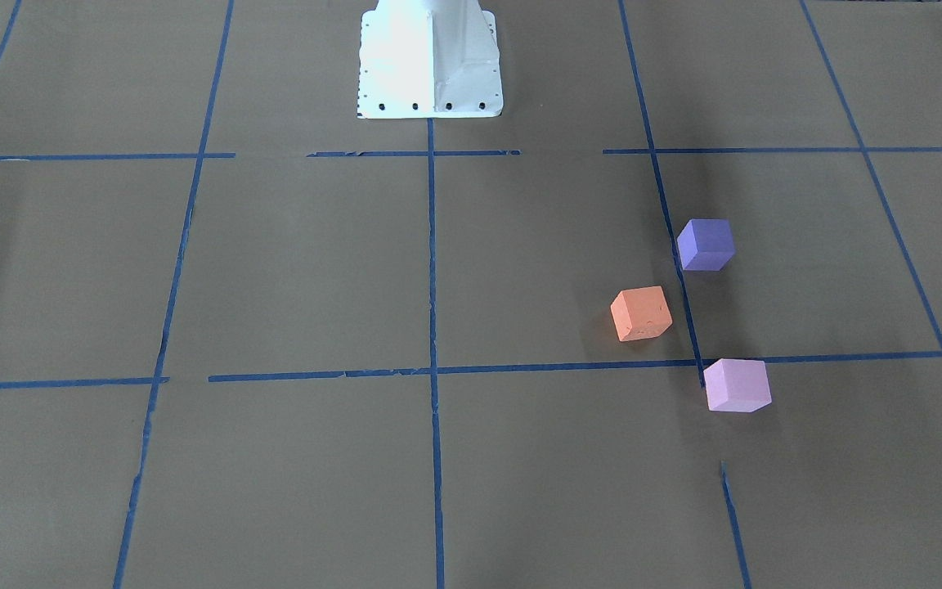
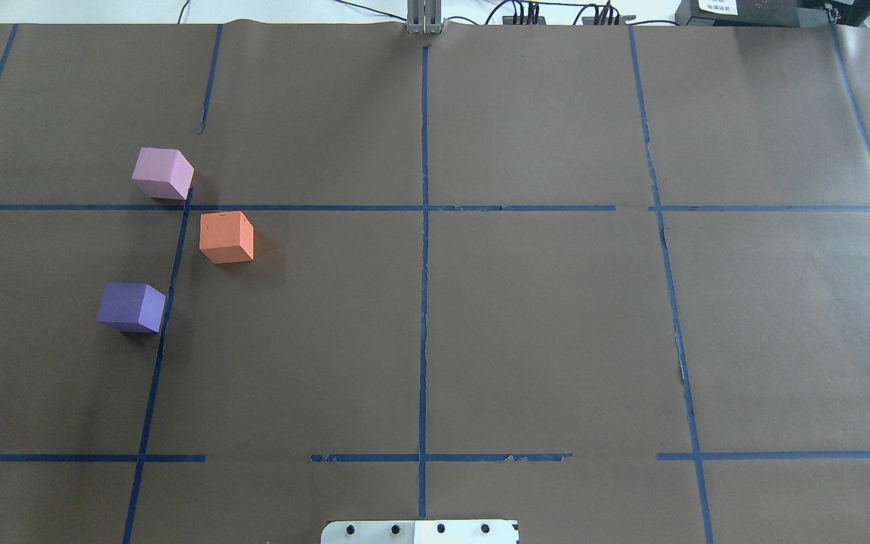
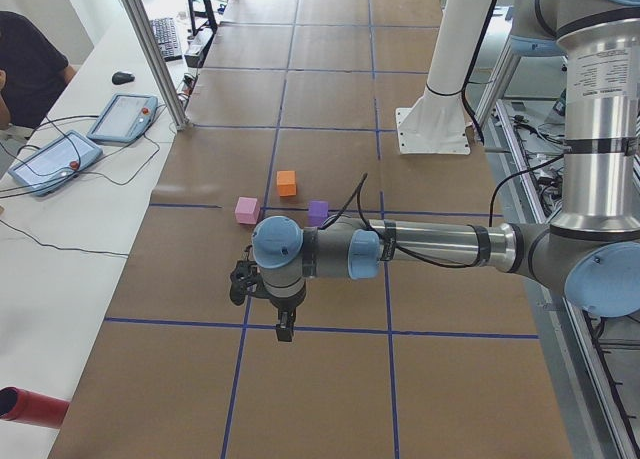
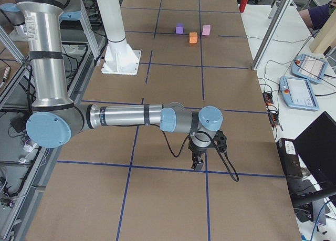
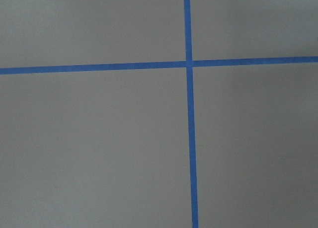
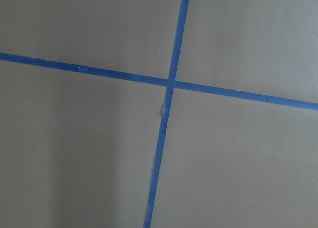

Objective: Arrange blocks in a line
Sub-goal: 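Move the left gripper over the orange cube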

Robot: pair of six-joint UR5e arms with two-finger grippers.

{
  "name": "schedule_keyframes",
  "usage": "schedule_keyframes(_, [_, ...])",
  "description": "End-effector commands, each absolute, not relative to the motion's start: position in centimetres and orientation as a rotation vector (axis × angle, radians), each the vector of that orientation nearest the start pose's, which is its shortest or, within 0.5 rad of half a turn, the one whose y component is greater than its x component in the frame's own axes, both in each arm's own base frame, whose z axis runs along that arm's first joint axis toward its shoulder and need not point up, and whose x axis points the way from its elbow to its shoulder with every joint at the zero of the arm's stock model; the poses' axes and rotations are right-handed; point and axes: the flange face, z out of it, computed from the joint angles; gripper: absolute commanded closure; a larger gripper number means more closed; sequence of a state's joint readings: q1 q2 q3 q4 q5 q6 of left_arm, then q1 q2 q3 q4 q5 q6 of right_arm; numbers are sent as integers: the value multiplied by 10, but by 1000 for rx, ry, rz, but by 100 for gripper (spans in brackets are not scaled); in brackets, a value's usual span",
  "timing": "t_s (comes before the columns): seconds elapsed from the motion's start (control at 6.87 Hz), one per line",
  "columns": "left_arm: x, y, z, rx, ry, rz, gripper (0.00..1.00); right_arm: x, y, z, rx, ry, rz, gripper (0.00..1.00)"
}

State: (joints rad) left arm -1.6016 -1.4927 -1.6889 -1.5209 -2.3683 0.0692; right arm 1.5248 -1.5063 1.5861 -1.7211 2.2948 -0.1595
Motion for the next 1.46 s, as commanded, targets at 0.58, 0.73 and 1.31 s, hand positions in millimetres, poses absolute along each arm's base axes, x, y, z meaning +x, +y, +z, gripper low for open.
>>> schedule_keyframes(0.58, [-75, -456, 641, 24, 800, 18, 0, 44, -515, 637, -26, -727, -171, 0])
schedule_keyframes(0.73, [-75, -459, 637, 31, 800, 21, 0, 44, -515, 637, -26, -727, -171, 0])
schedule_keyframes(1.31, [-61, -482, 597, 57, 805, -13, 0, 44, -515, 637, -26, -727, -171, 0])
